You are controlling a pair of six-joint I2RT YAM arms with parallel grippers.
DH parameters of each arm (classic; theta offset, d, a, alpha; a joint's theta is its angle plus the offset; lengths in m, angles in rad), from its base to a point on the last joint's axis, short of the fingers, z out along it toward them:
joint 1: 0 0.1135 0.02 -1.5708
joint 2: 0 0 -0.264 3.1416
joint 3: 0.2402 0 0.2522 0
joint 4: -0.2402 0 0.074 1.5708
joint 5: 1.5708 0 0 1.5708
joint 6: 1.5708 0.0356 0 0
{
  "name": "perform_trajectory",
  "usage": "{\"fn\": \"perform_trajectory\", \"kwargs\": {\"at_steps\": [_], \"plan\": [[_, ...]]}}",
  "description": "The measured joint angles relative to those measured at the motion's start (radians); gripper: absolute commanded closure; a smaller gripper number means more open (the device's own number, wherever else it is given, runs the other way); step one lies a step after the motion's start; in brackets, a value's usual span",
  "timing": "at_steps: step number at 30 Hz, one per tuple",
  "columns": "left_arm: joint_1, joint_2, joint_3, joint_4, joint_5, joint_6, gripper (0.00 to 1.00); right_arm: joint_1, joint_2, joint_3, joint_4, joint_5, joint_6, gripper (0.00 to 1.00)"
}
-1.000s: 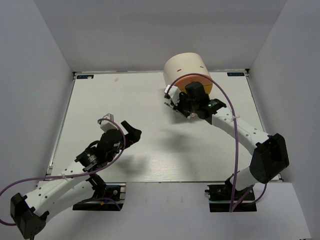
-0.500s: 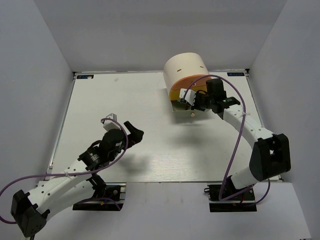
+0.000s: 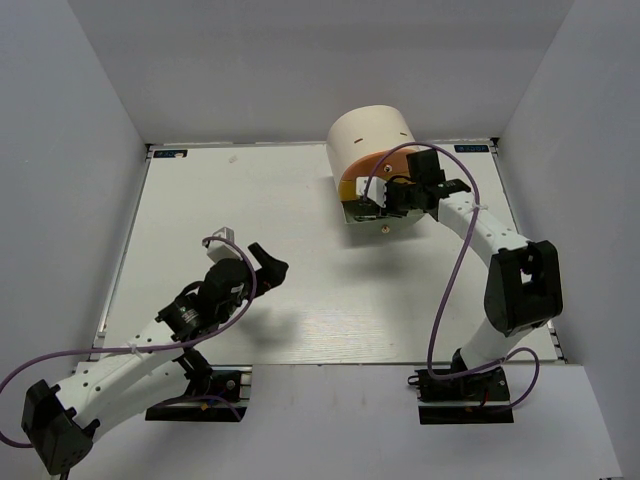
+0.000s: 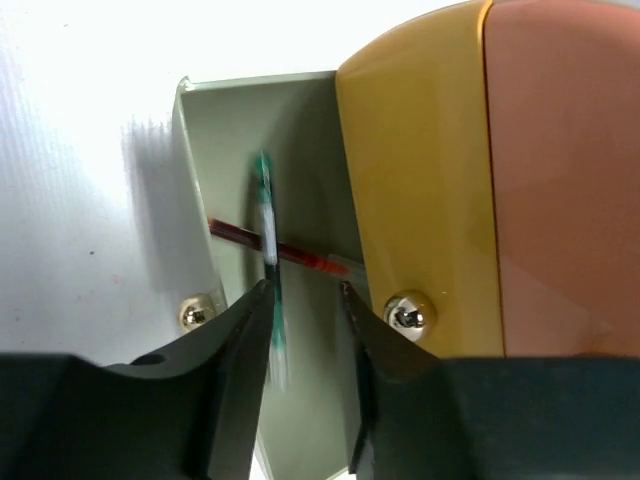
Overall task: Sort the stationery into containers
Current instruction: Place the pen in the drawer, then close the drawer in the storage box.
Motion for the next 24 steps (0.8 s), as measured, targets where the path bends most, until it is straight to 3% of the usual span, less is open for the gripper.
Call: {"fn": "perform_trajectory", "kwargs": {"at_steps": [3, 6, 7, 12, 18, 24], "plan": [[0.000, 0.002, -0.005, 0.001, 0.001, 0.000, 0.00, -0.003, -0.004, 0.000, -0.009, -0.014, -0.002, 0.62], [0.000, 0.015, -0.005, 0.011, 0.002, 0.004, 0.00, -0.010, -0.030, 0.000, -0.022, -0.038, 0.007, 0.97], [0.000, 0.022, -0.005, 0.016, 0.003, 0.006, 0.00, -0.013, -0.044, -0.001, -0.026, -0.053, 0.007, 1.00], [0.000, 0.037, -0.005, 0.026, 0.005, 0.016, 0.00, -0.045, -0.101, 0.019, -0.166, -0.164, -0.072, 1.00], [0.000, 0.037, -0.005, 0.040, 0.012, 0.021, 0.00, -0.056, -0.015, 0.069, -0.407, -0.208, -0.215, 1.00], [0.000, 0.037, -0.005, 0.049, 0.019, 0.022, 0.00, -0.053, 0.031, 0.061, -0.401, -0.180, -0.193, 1.00]]}}
